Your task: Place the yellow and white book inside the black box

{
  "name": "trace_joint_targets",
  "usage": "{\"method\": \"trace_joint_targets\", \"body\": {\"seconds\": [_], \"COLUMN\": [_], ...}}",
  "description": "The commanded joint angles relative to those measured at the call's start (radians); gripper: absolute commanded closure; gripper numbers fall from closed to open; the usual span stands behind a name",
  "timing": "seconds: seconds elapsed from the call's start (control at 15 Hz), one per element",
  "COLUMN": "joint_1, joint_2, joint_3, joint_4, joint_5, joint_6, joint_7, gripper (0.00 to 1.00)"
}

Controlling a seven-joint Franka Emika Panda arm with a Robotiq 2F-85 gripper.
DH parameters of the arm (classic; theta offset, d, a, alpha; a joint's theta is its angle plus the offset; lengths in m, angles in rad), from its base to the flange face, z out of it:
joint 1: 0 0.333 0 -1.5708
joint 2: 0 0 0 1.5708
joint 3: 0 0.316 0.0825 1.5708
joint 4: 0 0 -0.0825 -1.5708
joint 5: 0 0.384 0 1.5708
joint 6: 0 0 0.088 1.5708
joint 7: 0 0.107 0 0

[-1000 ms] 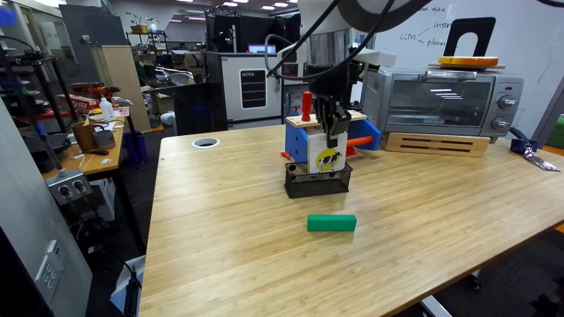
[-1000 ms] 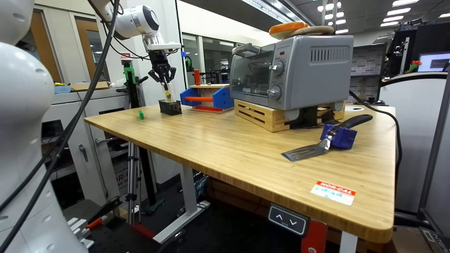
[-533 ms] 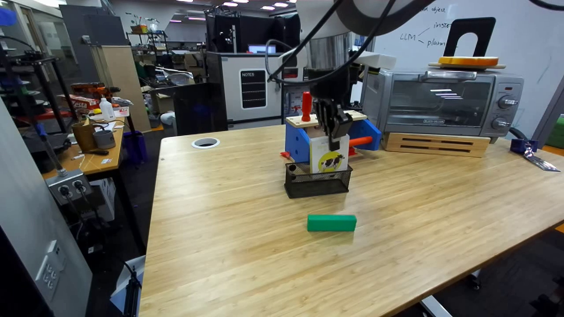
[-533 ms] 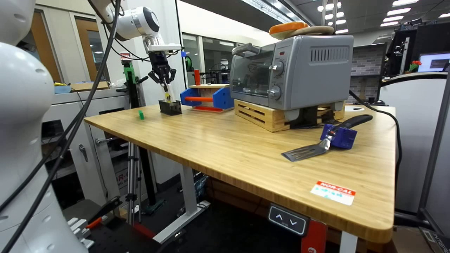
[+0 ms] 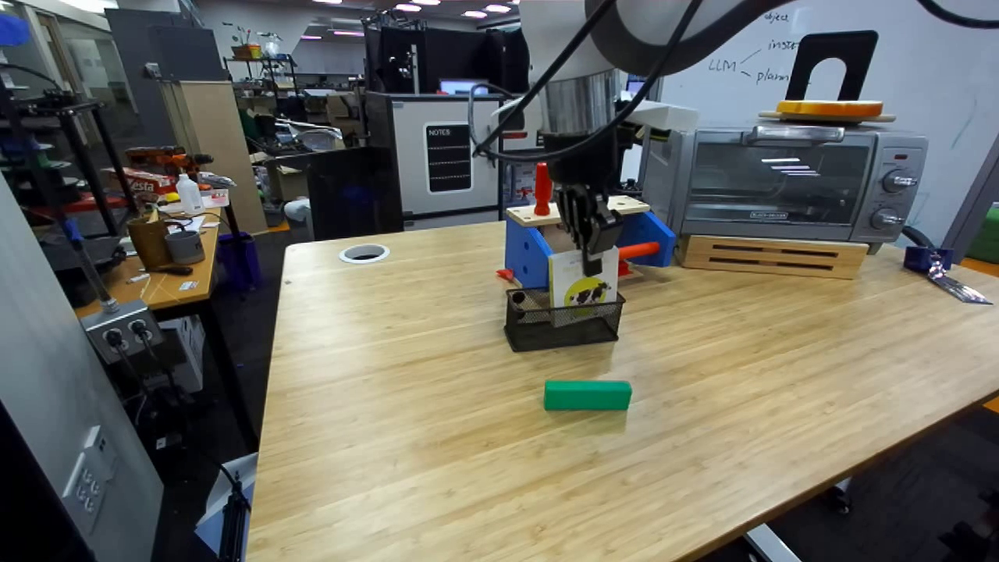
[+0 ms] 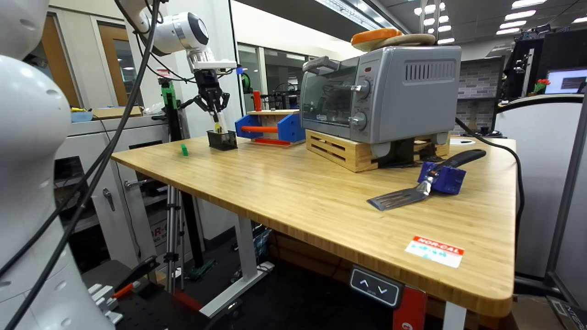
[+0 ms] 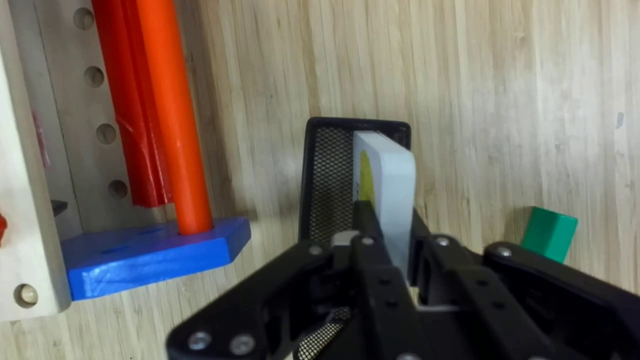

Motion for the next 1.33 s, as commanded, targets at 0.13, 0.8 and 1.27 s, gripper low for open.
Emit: {"method": "trace_joint_targets", "body": {"seconds": [0.13, 0.8, 1.27], "joint_1": [-0.004, -0.017, -0.039], "joint_2": [0.024, 0.025, -0.008], "joint_3": [0.029, 0.025, 0.019], "joint_4": [0.023, 0.016, -0.003], "joint_5": [0.034, 0.035, 0.039], "joint_6": [-0.014, -0.018, -0.006], "joint_7": [-0.055, -0.070, -0.071], "gripper": [0.96, 0.48, 0.02]}}
